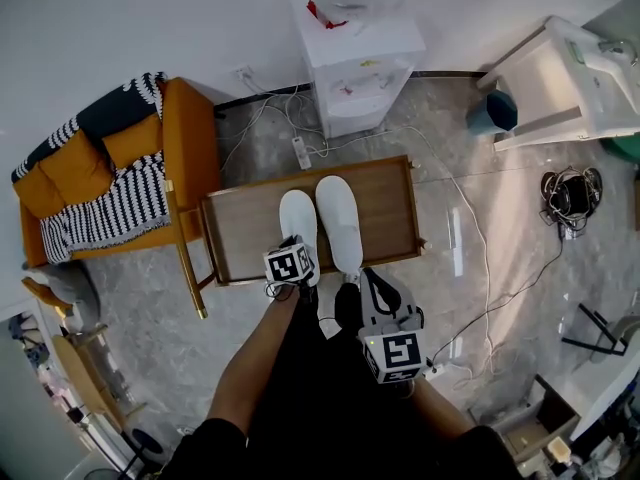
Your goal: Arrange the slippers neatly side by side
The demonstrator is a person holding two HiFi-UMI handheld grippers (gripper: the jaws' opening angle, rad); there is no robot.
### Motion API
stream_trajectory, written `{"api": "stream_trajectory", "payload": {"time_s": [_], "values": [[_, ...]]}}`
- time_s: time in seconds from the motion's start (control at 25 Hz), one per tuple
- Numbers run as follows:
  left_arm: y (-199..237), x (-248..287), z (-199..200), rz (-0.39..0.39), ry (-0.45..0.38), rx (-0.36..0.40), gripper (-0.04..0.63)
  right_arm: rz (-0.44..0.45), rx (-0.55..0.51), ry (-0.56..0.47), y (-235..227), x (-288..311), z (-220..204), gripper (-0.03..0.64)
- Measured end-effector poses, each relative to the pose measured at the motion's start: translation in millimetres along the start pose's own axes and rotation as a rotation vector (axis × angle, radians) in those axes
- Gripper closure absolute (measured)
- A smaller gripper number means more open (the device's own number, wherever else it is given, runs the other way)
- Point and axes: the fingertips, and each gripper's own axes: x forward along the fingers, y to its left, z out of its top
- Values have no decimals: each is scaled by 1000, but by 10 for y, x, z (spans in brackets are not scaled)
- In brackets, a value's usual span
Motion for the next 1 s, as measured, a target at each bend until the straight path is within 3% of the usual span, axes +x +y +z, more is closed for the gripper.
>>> {"api": "stream_trajectory", "payload": {"time_s": [0.36, 0.88, 1.0], "values": [[43, 115, 89, 36, 14, -24, 557, -15, 14, 16, -149, 69, 5, 604], [-20, 300, 50, -34, 49, 22, 555, -21, 23, 29, -210, 162, 5, 604], [-44, 304, 32, -68, 55, 12, 513, -16, 16, 30, -208, 158, 1, 604]]}}
